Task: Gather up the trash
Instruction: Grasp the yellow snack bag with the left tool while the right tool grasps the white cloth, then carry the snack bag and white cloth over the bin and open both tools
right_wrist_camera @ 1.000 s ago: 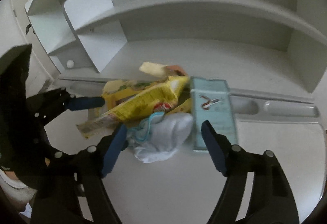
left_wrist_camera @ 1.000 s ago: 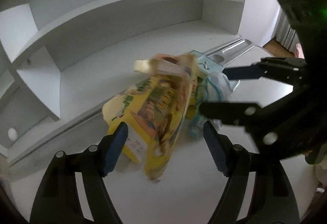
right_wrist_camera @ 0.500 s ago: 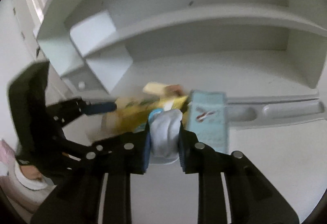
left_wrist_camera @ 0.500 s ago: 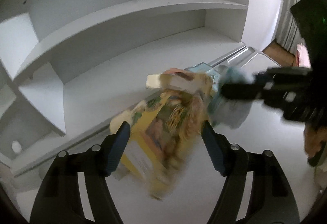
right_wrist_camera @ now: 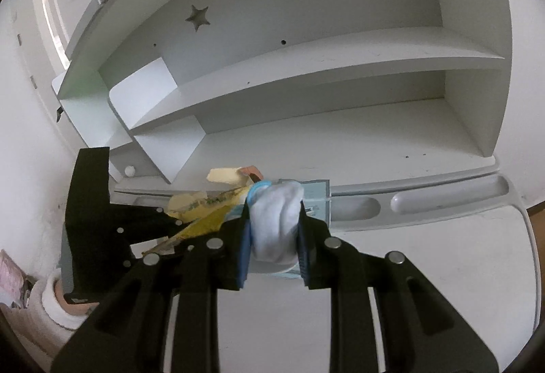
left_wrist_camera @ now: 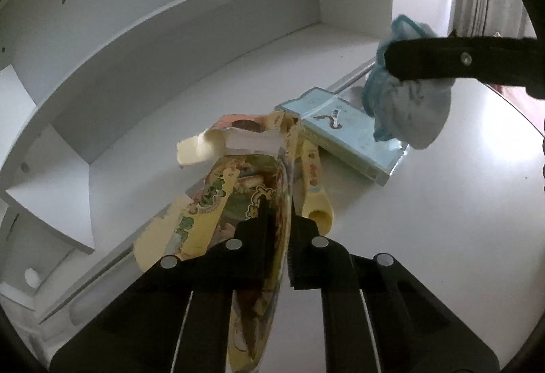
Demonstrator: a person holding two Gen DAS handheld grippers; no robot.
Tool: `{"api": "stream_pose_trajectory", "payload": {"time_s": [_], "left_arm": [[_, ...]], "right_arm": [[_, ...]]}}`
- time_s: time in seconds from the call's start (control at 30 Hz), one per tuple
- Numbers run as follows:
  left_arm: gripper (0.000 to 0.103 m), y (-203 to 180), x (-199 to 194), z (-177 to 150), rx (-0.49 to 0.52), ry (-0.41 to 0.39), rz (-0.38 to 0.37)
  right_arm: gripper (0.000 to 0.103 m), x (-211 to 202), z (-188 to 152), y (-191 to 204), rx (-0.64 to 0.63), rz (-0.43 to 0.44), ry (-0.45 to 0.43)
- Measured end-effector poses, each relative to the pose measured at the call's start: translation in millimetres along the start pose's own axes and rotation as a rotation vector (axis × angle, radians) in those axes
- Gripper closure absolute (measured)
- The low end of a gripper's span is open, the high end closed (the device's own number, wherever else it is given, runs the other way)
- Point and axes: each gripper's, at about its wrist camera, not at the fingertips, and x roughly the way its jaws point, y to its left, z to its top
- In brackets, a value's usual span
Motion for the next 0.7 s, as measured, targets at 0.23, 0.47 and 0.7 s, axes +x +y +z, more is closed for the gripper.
{"api": "stream_pose_trajectory", "payload": {"time_s": [0.23,0.47,0.7], "left_arm": [[0.098,25.4,-20.1,-0.3,-0.094,-0.095,-0.006],[0.098,46.1,-22.1,-5.5,-0.17,-0.122,-0.028],[0.097,47.3,-22.8,-6.7,-0.194,-0.146,-0.033]], "right_arm": [[0.08,2.3,0.3,5.0,-0.028,-0.055,-0.013],[0.08,11.2,-2.9,6.8,-0.042,-0.059,0.015],[0.08,14.4,-6.3,11.7,-0.058,-0.037,0.029]]}}
